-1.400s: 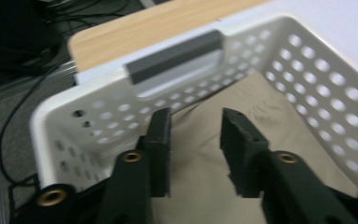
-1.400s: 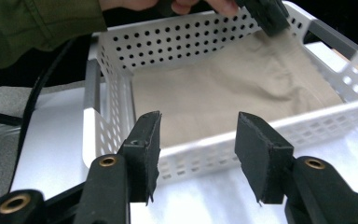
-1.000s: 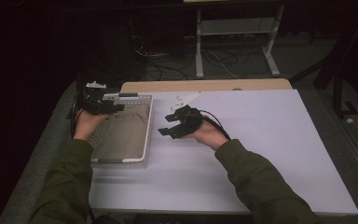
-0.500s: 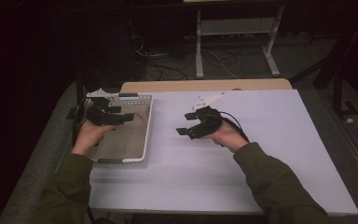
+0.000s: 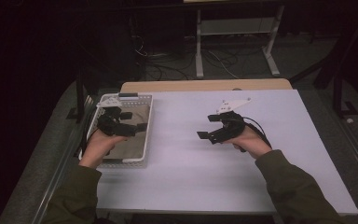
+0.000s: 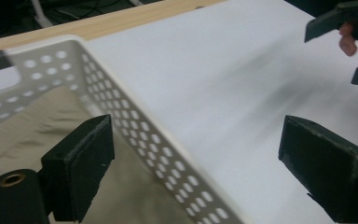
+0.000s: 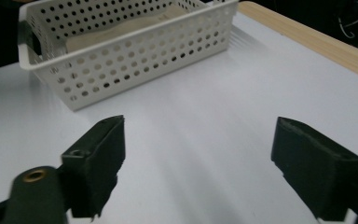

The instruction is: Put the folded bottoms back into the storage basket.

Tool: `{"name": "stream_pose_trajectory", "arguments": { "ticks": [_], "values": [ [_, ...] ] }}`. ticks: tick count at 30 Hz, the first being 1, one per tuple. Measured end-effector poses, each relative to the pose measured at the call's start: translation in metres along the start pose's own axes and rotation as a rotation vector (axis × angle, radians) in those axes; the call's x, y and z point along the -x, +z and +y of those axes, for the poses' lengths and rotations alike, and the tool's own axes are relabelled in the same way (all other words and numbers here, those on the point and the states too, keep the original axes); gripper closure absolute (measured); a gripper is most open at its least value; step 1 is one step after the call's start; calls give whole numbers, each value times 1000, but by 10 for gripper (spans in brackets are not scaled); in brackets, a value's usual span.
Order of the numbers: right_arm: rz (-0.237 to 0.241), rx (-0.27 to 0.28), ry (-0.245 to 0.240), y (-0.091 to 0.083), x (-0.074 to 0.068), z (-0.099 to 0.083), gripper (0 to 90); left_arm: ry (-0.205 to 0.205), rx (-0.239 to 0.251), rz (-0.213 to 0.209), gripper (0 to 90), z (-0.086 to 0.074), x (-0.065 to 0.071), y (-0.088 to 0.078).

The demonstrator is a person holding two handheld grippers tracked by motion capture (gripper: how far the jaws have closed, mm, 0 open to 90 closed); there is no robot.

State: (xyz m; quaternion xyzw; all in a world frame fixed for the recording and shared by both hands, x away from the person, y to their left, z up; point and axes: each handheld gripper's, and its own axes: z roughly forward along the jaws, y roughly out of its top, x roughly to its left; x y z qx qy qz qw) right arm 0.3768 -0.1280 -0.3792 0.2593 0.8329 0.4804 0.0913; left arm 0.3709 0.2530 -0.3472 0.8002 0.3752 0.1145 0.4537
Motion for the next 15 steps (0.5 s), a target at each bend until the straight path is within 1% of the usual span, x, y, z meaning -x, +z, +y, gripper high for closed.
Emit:
{"name": "stream_pose_trajectory", "arguments": {
  "ticks": [4, 8, 9, 12, 13, 15],
  "values": [
    [-22, 1, 9, -11, 2, -11, 136, 21, 6, -31, 79, -3, 12, 3],
    [-29, -3, 13, -21, 4, -21, 129, 38, 14, -58, 48, -7, 23, 5],
    [-30, -4, 16, -23, 5, -25, 122, 43, 17, -71, 37, -9, 26, 6],
    [-38, -7, 25, -32, 7, -34, 92, 53, 25, -89, 8, -13, 34, 8],
    [-40, -3, 29, -35, 7, -35, 82, 58, 32, -108, 5, -15, 38, 8],
    [-43, 5, 36, -41, 7, -40, 56, 67, 39, -123, 0, -19, 43, 9]
  ]
}}
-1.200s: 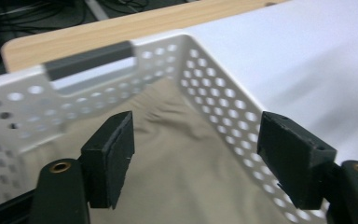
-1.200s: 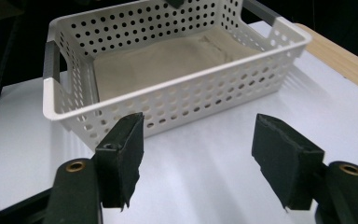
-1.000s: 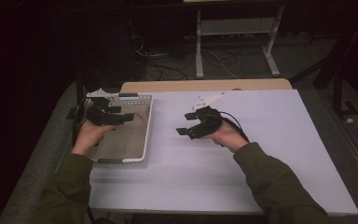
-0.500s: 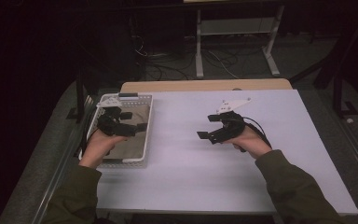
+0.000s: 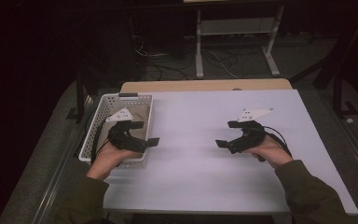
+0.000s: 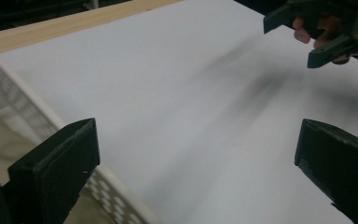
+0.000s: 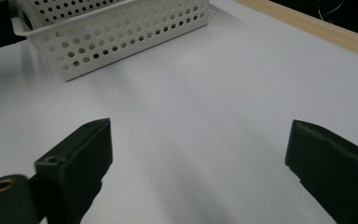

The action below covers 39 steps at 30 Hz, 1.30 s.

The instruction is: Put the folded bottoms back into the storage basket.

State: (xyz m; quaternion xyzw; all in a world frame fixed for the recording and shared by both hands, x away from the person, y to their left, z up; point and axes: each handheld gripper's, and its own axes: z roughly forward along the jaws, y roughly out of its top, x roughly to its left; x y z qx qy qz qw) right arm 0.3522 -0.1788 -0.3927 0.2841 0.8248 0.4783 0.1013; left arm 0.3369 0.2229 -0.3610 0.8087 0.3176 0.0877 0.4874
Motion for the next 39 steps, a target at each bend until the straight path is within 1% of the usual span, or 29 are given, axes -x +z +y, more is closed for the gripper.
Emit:
{"name": "stream_pose_trajectory", "arguments": {
  "ticks": [3, 5, 6, 9, 12, 13, 15, 20, 22, 24, 26, 28, 30, 33, 36, 39],
  "values": [
    [-8, 0, 1, -9, 0, -8, 16, 12, -13, -20, 0, -6, 6, 4],
    [-15, 0, 2, -14, 0, -12, 7, 15, -21, -25, 0, -9, 9, 6],
    [-15, 1, 1, -16, 0, -14, 6, 22, -20, -28, 0, -10, 11, 7],
    [-22, 4, 3, -24, -1, -20, 6, 26, -16, -34, 0, -13, 14, 9],
    [-29, 6, -2, -30, -2, -26, 6, 43, -9, -32, 0, -17, 17, 9],
    [-28, 4, -3, -32, -2, -27, 6, 44, -5, -33, 1, -18, 18, 9],
    [-30, 9, -5, -36, -4, -30, 6, 41, 19, -40, 3, -21, 20, 7],
    [-34, 21, -9, -46, -8, -37, 3, 46, 28, -49, 3, -29, 24, 6],
    [-40, 23, -6, -49, -10, -41, 3, 50, 35, -47, 2, -32, 25, 6],
    [-43, 19, -9, -52, -11, -45, 3, 45, 37, -51, 3, -34, 26, 6],
    [-42, 21, -9, -56, -12, -51, 3, 51, 35, -47, 3, -35, 26, 6],
    [-45, 22, -7, -58, -12, -55, 2, 47, 40, -54, 3, -37, 26, 6],
    [-46, 21, -7, -62, -12, -60, 2, 51, 34, -54, 3, -37, 26, 7],
    [-58, 30, 12, -69, -10, -68, 2, 51, 34, -57, 3, -37, 25, 7],
    [-67, 34, 15, -73, -9, -75, 3, 51, 34, -57, 3, -37, 25, 7],
    [-67, 41, 27, -77, -7, -82, 3, 51, 33, -57, 4, -38, 25, 7]
  ]
}}
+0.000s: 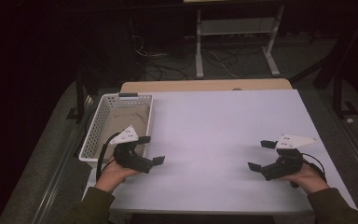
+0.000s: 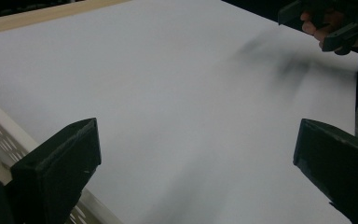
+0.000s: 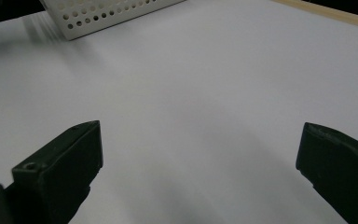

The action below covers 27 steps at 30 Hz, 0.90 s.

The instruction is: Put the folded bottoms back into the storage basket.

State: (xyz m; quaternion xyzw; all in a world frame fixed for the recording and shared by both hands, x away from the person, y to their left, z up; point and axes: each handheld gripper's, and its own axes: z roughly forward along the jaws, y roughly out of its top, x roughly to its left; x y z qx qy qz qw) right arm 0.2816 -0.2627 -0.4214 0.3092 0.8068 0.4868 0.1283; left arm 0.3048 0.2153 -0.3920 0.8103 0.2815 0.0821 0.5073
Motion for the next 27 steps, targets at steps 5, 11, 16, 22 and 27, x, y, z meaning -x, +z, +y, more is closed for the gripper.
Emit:
{"name": "stream_pose_trajectory", "arguments": {
  "ticks": [5, 11, 16, 22, 27],
  "values": [
    [0, 9, 6, -6, 1, -9, 3, 2, 3, 0, 4, 0, 0, 0],
    [-7, 14, 19, -13, 2, -15, 5, 6, -2, -2, 4, 0, 0, 1],
    [-7, 10, 22, -14, 3, -18, 5, 1, -2, -2, 4, 0, 0, 1],
    [-2, 10, 21, -14, 3, -18, 5, 1, -2, -3, 4, 0, 0, 1],
    [3, 12, 21, -14, 2, -18, 5, 0, 1, -3, 4, 0, 1, 1]
  ]
}}
